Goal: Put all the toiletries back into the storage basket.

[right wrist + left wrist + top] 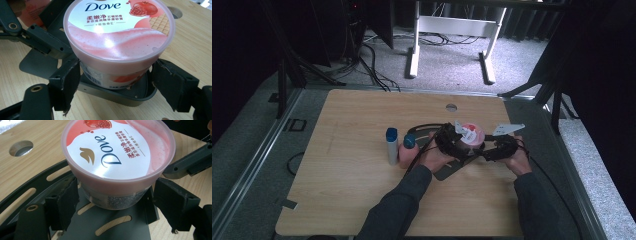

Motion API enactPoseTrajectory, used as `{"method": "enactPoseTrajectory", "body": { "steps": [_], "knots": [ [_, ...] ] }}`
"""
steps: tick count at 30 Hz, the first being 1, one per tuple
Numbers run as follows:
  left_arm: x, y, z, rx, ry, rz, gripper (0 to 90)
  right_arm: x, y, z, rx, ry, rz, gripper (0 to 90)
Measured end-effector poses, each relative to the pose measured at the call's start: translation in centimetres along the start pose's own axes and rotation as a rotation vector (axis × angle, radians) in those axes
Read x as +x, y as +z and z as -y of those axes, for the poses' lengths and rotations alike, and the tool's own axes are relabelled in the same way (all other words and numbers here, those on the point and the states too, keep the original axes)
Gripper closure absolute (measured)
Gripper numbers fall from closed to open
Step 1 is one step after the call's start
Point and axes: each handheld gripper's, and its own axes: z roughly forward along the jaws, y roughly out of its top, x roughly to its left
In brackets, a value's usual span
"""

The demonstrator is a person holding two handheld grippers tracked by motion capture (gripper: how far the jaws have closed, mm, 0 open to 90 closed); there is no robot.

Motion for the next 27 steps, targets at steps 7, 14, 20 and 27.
{"method": "enactPoseTrajectory", "body": {
  "steps": [7, 14, 20, 27],
  "knots": [
    [0.1, 0.7, 0.0, 0.033, 0.01, 0.001, 21.6, -0.2, 0.5, 0.3, 0.033, 0.001, 0.007, 22.5],
    [0.1, 1.4, 0.1, 0.059, 0.003, 0.006, 22.7, -0.3, 0.8, 0.5, 0.058, -0.007, 0.019, 22.8],
    [0.0, 1.8, 0.1, 0.084, 0.009, 0.001, 22.9, -0.3, 1.1, 0.6, 0.089, -0.018, 0.03, 22.7],
    [0.0, 2.2, 0.4, 0.104, 0.01, 0.006, 24.1, -0.3, 1.5, 0.8, 0.12, -0.027, 0.033, 23.4]
  ]
}}
